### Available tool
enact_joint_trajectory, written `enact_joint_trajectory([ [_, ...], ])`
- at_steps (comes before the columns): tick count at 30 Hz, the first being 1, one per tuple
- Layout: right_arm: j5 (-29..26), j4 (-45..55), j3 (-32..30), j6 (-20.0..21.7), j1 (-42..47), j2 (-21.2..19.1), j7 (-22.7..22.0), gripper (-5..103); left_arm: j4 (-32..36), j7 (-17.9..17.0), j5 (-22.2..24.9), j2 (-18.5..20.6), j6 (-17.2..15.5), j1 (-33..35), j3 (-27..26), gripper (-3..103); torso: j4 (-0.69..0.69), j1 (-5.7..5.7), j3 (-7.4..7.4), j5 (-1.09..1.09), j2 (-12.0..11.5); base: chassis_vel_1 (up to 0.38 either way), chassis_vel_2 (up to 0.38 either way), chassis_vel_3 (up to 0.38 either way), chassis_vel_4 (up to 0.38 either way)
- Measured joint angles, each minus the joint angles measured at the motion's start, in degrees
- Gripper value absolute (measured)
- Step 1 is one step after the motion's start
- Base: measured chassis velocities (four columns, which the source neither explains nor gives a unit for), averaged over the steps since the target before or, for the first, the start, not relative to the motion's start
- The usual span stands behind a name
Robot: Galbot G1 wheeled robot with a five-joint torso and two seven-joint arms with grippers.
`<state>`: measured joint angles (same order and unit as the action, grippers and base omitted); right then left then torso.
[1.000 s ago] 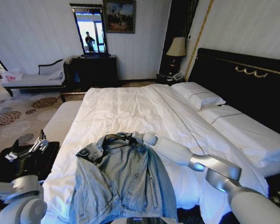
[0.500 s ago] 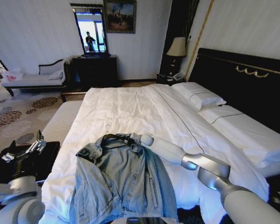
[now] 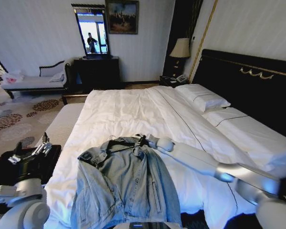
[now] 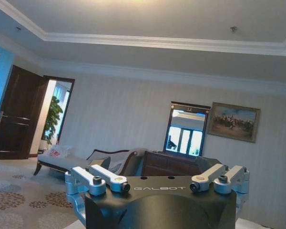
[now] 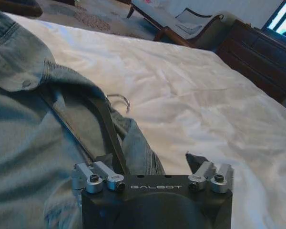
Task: Pick up the clothes from the bed and hang them on the clothes hanger.
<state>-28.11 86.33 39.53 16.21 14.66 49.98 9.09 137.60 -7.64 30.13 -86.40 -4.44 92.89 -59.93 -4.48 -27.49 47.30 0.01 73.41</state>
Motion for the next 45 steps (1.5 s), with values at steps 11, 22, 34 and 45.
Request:
enact_joint_trajectory([
  [11, 1.9, 4.4, -1.4, 4.8, 7.8, -1.3, -0.8, 100, 1.1, -0.1, -1.2, -0.6, 0.0, 0.3, 1.4, 100, 0.01, 0.0, 0.0, -0.01, 0.0, 0.0, 0.0, 0.0, 0.0],
  [22, 4.7, -0.2, -1.5, 6.4, 8.4, 0.3, -0.6, 84, 1.6, -0.2, -0.9, -0.7, 0.2, 1.2, 0.0, 100, 0.01, 0.0, 0.01, -0.01, 0.0, 0.0, 0.0, 0.0, 0.0],
  [34, 5.7, -3.8, -3.0, 9.8, 8.4, 0.7, -3.4, 46, 1.9, -0.3, -1.0, -1.1, 0.2, 1.1, 0.2, 100, 0.02, 0.0, 0.01, 0.0, 0.0, 0.0, 0.0, 0.0, 0.0],
  [45, 7.3, -8.3, -4.4, 11.8, 9.1, 1.9, -6.1, 4, 2.0, -0.3, -1.3, -1.2, 0.0, 1.1, 0.8, 100, 0.0, 0.0, 0.01, 0.0, 0.0, 0.0, 0.0, 0.0, 0.0],
])
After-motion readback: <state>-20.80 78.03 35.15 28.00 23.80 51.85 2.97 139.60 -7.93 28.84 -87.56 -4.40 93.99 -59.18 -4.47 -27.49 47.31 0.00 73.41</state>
